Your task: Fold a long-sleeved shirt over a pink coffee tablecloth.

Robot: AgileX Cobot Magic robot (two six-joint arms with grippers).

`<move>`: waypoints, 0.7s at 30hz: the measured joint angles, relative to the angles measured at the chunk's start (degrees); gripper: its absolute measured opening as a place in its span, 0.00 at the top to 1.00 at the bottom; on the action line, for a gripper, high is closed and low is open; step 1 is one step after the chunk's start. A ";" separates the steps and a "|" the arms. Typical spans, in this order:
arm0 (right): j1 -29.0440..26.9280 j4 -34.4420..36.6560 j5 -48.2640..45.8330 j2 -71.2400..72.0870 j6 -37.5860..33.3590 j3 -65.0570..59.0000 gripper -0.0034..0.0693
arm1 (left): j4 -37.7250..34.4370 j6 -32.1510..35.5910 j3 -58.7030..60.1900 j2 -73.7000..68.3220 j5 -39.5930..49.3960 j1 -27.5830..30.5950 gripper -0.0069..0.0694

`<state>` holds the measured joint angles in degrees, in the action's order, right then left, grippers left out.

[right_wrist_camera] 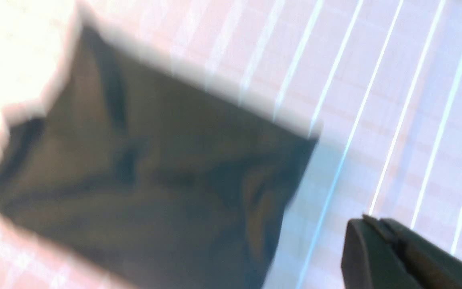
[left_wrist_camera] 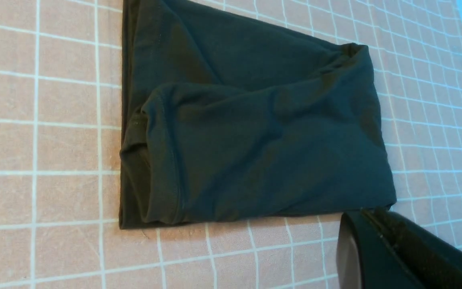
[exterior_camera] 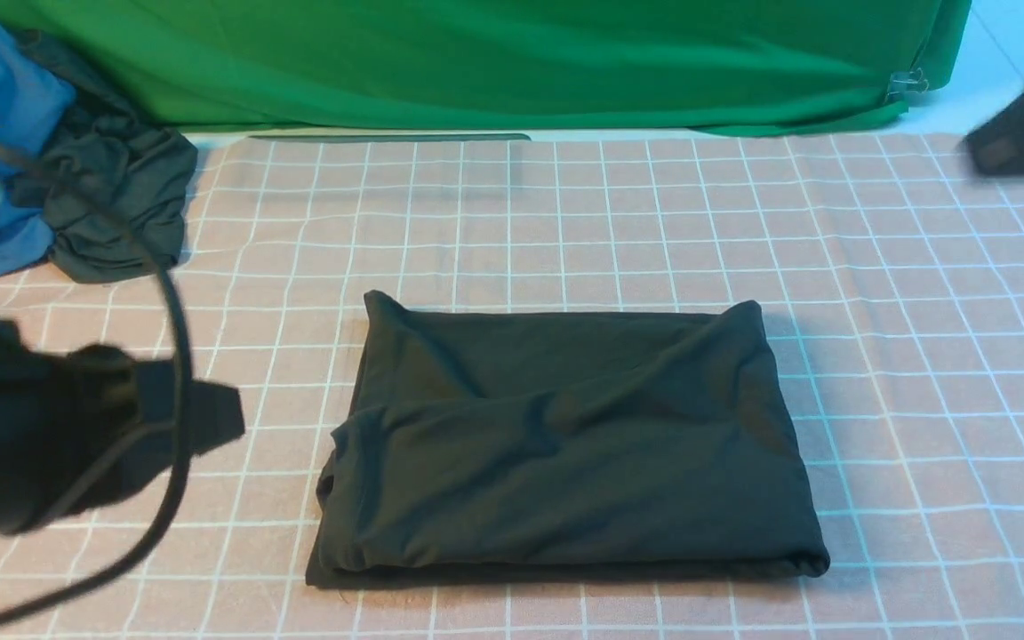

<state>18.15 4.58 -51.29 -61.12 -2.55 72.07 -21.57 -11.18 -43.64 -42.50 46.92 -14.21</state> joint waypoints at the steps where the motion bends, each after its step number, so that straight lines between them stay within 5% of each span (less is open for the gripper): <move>1: 0.00 0.00 0.63 1.55 0.00 -0.90 0.90 | -0.09 0.00 0.16 0.20 -0.22 0.00 0.89; 14: -0.05 -0.11 39.11 42.71 -6.66 -38.20 0.90 | -1.80 1.07 9.58 17.83 -5.87 0.00 0.89; 21: -0.05 -0.11 42.69 57.02 -6.17 -45.19 0.90 | -1.12 0.92 16.31 30.79 -7.51 0.00 0.89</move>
<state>18.11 4.47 -8.60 -4.09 -8.73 26.88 -22.69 -10.26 -27.33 -11.71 39.41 -14.21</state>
